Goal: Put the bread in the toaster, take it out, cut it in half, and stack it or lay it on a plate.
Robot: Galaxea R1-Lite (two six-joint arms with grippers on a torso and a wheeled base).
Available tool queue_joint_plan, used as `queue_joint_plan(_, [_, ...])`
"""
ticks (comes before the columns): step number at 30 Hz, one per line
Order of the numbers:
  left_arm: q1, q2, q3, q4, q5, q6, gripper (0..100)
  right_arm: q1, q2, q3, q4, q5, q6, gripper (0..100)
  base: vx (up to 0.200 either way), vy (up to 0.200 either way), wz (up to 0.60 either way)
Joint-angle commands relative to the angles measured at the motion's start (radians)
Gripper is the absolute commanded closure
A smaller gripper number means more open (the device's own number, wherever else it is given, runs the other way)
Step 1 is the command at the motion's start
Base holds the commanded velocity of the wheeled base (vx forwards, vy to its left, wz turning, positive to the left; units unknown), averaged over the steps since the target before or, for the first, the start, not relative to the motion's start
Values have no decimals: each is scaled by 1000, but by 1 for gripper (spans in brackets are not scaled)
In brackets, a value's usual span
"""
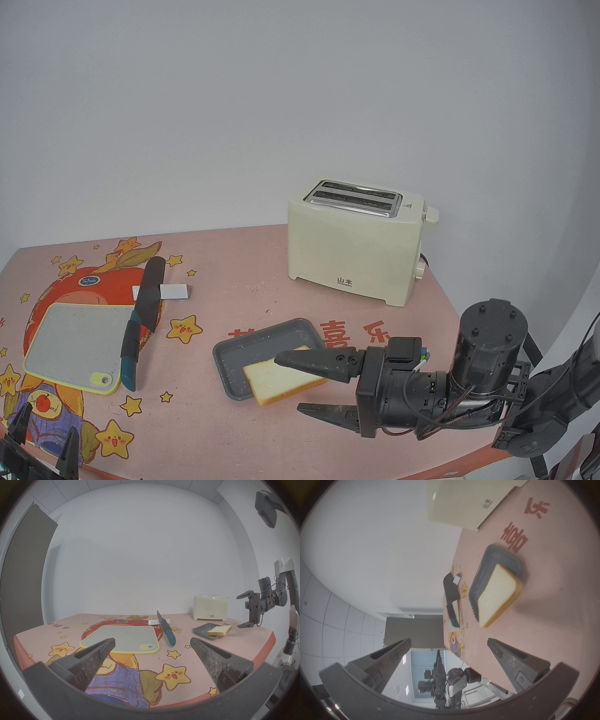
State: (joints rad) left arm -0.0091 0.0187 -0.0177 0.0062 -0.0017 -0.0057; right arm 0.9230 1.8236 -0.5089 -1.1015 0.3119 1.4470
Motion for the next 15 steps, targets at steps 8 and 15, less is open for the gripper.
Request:
queue_joint_plan(8, [0, 1, 15, 0, 0, 0, 0, 2, 115, 41, -169, -96, 26, 0, 0, 0, 0])
queue_joint_plan(15, [0, 1, 16, 0, 0, 0, 0, 10, 148, 69, -198, -91, 30, 0, 0, 0, 0])
